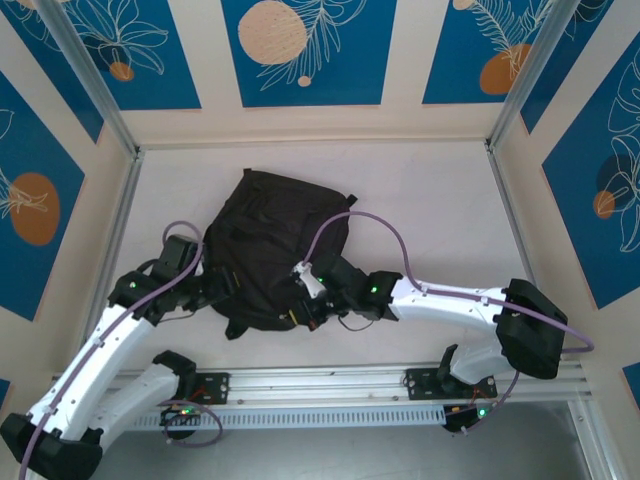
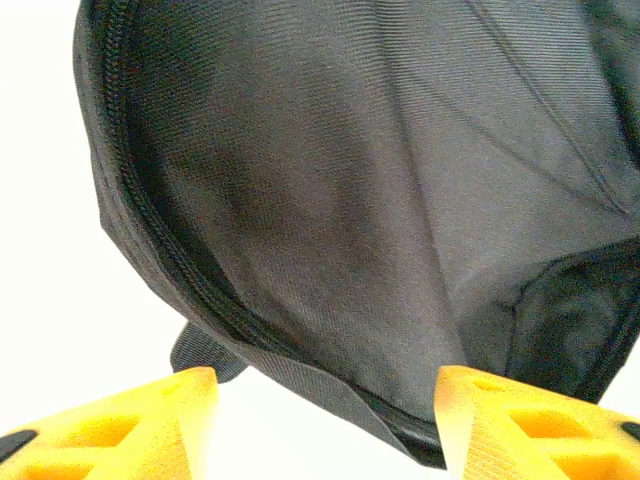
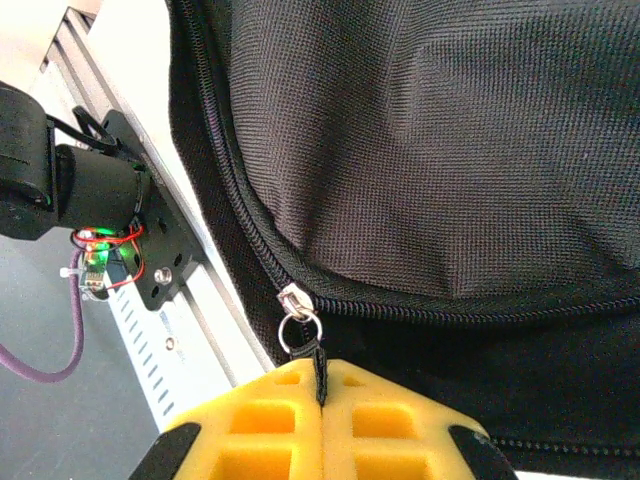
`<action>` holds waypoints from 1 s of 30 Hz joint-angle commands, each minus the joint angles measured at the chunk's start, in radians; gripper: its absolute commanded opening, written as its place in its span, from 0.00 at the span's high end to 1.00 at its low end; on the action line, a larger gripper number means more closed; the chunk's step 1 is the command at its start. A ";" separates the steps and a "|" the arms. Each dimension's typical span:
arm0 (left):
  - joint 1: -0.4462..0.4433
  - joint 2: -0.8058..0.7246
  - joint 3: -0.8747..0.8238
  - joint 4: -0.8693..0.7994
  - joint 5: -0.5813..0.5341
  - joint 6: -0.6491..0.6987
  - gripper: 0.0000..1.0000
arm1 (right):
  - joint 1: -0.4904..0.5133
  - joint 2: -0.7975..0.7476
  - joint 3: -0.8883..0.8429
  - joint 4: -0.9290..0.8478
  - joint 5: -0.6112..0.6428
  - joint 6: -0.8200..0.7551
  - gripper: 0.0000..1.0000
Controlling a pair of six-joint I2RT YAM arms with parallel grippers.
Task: Pack books, pencil case, and school supplies into a backpack
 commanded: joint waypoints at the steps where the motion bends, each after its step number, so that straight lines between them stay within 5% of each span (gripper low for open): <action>1: -0.017 -0.025 -0.043 -0.023 0.100 -0.082 0.39 | -0.013 0.002 -0.025 0.035 -0.039 0.040 1.00; 15: -0.091 0.086 -0.144 0.130 0.095 -0.194 0.37 | -0.040 -0.009 -0.046 0.096 -0.076 0.096 1.00; 24: -0.088 0.067 -0.084 0.063 -0.088 -0.115 0.89 | -0.048 -0.061 -0.049 0.009 -0.023 0.076 1.00; 30: -0.084 0.054 -0.058 0.012 -0.118 -0.080 0.97 | -0.096 -0.083 -0.045 -0.009 -0.018 0.064 1.00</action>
